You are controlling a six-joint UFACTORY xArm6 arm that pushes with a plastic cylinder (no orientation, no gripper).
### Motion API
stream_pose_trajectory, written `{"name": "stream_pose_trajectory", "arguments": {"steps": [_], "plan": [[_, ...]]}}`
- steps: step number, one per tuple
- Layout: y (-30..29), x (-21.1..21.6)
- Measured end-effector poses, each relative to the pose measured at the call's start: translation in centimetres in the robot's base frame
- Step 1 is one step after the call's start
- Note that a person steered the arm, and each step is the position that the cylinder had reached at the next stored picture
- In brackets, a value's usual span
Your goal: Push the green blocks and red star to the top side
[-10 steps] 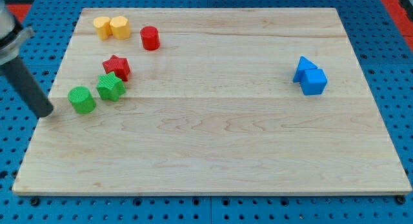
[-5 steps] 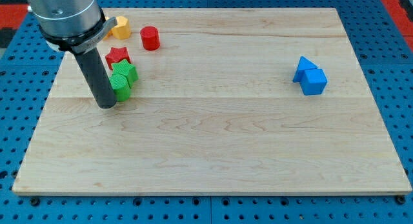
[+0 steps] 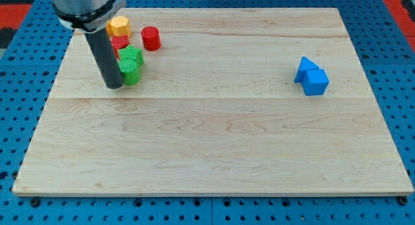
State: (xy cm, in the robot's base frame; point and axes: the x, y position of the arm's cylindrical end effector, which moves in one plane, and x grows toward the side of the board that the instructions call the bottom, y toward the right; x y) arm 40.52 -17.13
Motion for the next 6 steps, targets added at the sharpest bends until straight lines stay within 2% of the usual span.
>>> {"name": "stream_pose_trajectory", "arguments": {"steps": [2, 3, 4, 6], "plan": [[0.0, -3.1], [0.1, 1.3], [2.2, 1.9], [3.6, -2.3]]}}
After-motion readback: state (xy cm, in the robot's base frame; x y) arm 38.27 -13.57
